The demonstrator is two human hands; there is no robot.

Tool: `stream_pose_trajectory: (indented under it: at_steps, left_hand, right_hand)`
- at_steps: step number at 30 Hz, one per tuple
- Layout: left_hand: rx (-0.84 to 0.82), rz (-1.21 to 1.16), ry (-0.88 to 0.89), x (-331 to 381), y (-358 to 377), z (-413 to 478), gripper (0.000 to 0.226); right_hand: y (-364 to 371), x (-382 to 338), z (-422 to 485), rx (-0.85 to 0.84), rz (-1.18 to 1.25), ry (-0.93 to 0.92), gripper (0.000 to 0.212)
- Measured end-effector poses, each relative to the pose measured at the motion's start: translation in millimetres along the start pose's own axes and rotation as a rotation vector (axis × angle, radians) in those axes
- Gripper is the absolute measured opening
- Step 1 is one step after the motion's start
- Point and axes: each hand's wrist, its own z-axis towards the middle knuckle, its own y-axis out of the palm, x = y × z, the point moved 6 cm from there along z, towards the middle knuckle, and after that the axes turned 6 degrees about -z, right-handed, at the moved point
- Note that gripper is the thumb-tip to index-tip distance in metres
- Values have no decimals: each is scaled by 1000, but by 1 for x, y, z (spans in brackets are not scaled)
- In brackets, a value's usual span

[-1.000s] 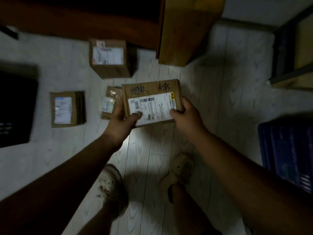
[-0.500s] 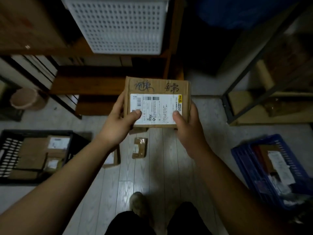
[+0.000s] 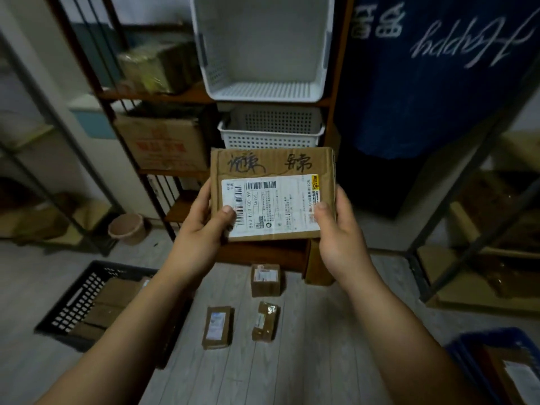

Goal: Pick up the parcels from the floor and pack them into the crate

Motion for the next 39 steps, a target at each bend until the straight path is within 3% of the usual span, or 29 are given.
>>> stream_pose_trajectory:
  at_steps: [9, 17, 24, 29, 35, 39]
  left_hand:
    - [54, -11, -11, 45, -122, -39, 56]
    - [201, 81, -73, 65, -302, -77, 42]
    - [292, 50, -103, 62, -426, -91, 45]
    - [416, 15, -128, 43, -486, -79, 44]
    - [523, 52, -212, 14, -546, -35, 40]
    - [518, 157, -283, 3, -582, 0, 38]
  right_hand:
    - [122, -47, -23, -118, -51, -103, 42]
    - [309, -55, -47, -248, -71, -99, 72]
    - [428, -59, -58, -371, -120, -118, 99]
    - [491, -51, -40, -463, -207, -131, 106]
    - [557, -18, 13, -454, -329, -167, 112]
    - [601, -3, 54, -456, -407, -203, 113]
